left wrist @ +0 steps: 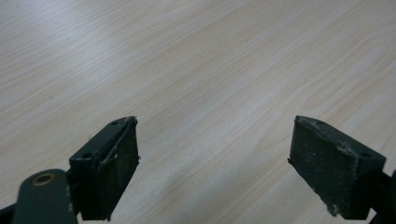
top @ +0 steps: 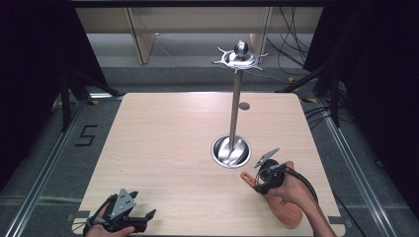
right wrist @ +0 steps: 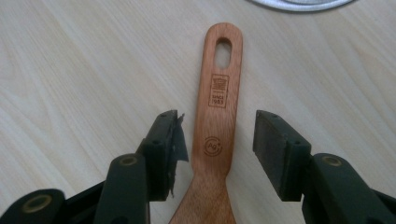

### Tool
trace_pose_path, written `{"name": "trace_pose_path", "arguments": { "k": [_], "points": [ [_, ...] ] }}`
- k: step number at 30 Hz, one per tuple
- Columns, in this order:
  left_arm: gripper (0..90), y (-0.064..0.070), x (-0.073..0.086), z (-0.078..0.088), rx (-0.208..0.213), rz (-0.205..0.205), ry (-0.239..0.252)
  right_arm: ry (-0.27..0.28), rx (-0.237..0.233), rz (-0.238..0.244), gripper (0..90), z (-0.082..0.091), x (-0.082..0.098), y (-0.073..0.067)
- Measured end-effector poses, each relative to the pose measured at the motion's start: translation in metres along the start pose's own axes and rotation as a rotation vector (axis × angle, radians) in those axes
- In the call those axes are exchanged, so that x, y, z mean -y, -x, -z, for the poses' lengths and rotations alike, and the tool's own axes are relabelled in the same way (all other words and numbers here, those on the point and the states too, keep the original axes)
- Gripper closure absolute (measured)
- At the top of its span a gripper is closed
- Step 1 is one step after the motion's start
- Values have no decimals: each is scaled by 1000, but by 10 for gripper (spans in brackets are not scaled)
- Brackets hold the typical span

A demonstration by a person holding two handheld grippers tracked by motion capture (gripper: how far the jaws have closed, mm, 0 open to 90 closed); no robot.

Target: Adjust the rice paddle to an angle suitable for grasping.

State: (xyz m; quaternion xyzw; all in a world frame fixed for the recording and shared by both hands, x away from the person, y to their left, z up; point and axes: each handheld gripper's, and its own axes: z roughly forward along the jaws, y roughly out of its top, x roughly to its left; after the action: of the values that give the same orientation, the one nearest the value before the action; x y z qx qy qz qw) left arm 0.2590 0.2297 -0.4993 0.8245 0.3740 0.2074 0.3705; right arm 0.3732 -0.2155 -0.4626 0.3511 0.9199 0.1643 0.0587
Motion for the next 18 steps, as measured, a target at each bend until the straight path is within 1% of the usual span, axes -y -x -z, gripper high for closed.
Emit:
{"name": "trace_pose_path", "arguments": {
  "k": [1,2,3,4,5,6,7,8,10,11,12,13,14,15,18],
  "points": [
    [151,-1,0,1,0,-9,-5,6,-8,13,527,-1,-1,1],
    [151,-1,1,0,-4,5,-16,-8,-1,-7,539,-2,-1,1],
    [151,-1,0,0,0,14,-6,-8,-12,0,545,-3,-2,2],
    [151,0,1,0,-5,23,6,-27,-15,1,555,-4,-3,1],
    [151,0,1,0,-6,14,7,-33,-19,-4,560,-5,-3,0],
    [151,0,1,0,-6,14,7,-33,-19,-4,560,-5,-3,0],
    [151,0,1,0,5,20,-2,-52,-22,-9,567,-7,-4,2],
    [151,0,1,0,5,20,-2,-58,-18,-6,575,-8,-5,3],
    [151,-1,0,1,-1,-16,-5,-67,-16,-11,582,-8,-5,3],
    [151,-3,0,3,-1,-46,-27,-74,-31,-8,586,-9,-5,5],
    [151,-1,0,0,-7,-3,7,-80,-29,-17,589,-10,-5,5],
    [151,0,1,0,-4,21,9,-79,-43,-12,591,-11,-6,5],
    [151,0,1,0,-5,22,8,-87,-42,-6,591,-11,-6,5],
    [151,-1,0,0,2,12,-7,-89,-45,2,594,-12,-6,6],
    [151,0,1,0,1,14,-8,-102,-47,4,603,-13,-8,6]
  ]
}}
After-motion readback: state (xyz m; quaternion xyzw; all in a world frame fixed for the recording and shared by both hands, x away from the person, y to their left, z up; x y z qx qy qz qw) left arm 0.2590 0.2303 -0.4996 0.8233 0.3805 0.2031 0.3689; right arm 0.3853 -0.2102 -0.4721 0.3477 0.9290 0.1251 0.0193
